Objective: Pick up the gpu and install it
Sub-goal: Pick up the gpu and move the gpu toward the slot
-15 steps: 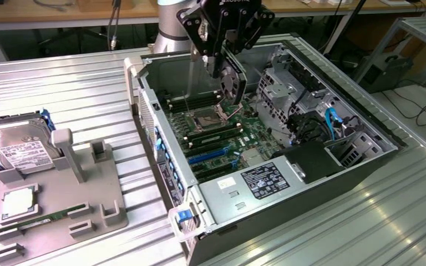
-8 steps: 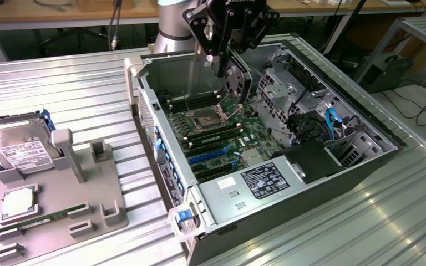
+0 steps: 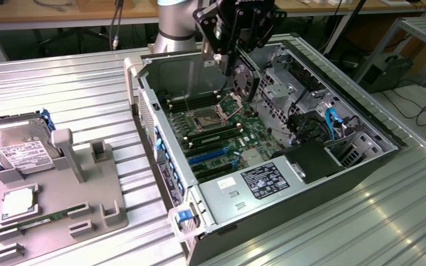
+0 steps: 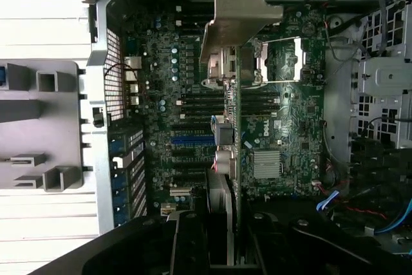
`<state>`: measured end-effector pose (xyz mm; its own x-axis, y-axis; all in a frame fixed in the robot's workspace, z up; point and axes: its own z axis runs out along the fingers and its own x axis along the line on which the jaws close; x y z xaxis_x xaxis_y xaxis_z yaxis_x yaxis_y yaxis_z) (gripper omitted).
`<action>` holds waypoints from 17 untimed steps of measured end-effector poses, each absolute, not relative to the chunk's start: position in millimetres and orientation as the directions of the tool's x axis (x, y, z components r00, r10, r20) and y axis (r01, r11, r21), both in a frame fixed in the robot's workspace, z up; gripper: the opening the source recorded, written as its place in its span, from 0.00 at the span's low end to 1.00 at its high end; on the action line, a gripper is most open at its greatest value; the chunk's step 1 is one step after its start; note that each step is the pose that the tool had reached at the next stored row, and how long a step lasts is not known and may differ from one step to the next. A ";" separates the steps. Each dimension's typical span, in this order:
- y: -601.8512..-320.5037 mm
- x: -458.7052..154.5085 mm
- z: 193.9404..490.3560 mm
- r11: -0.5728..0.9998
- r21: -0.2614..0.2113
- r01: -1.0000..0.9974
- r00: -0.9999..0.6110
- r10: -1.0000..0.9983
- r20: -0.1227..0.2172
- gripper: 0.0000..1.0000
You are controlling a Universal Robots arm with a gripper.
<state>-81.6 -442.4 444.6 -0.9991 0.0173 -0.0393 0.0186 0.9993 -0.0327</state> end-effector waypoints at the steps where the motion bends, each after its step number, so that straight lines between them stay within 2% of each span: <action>1: -442.4 -80.3 444.6 0.999 -0.033 0.018 -0.999 0.017 -0.039 0.29; 17: -442.4 -56.6 444.6 0.999 -0.033 0.013 -0.999 0.012 -0.039 0.29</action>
